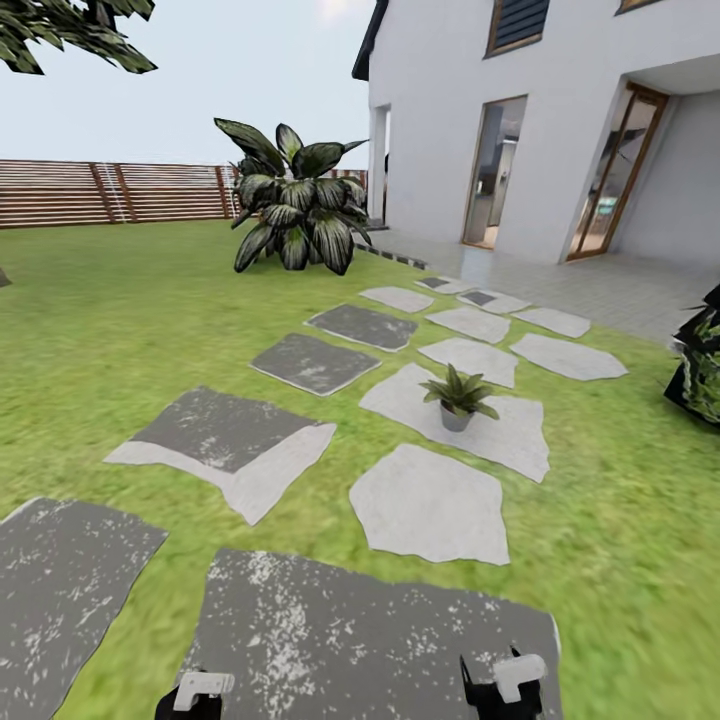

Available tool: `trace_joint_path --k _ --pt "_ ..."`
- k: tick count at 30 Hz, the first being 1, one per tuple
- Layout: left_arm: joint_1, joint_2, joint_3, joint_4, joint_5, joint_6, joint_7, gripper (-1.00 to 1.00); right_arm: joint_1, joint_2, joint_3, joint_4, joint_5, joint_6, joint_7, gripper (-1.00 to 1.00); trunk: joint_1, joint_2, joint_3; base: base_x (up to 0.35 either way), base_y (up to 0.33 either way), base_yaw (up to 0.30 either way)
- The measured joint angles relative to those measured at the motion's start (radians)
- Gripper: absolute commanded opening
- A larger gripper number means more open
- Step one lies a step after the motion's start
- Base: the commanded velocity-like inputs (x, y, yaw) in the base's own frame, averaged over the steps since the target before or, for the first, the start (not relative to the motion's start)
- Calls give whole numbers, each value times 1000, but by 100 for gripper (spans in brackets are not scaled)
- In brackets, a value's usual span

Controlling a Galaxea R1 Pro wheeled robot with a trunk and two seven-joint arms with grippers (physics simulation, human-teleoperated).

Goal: Pick up the pesticide atomizer in the garden and spray insectifuge to fully cover both potted plants in the garden.

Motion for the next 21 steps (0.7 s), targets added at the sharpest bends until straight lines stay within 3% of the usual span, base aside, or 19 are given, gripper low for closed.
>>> trace_joint_path --k 5,9,21 --pt "0 0 0 0 2 0 0 -100 0 -12 0 1 -1 0 -2 100 0 0 0 339 0 -88" --pt "0 0 0 0 4 0 0 -100 0 -23 0 2 -2 0 -1 100 0 0 0 339 0 -274" --pt "0 0 0 0 4 0 0 -100 0 -20 1 3 -2 0 -2 100 0 0 0 339 0 -291"
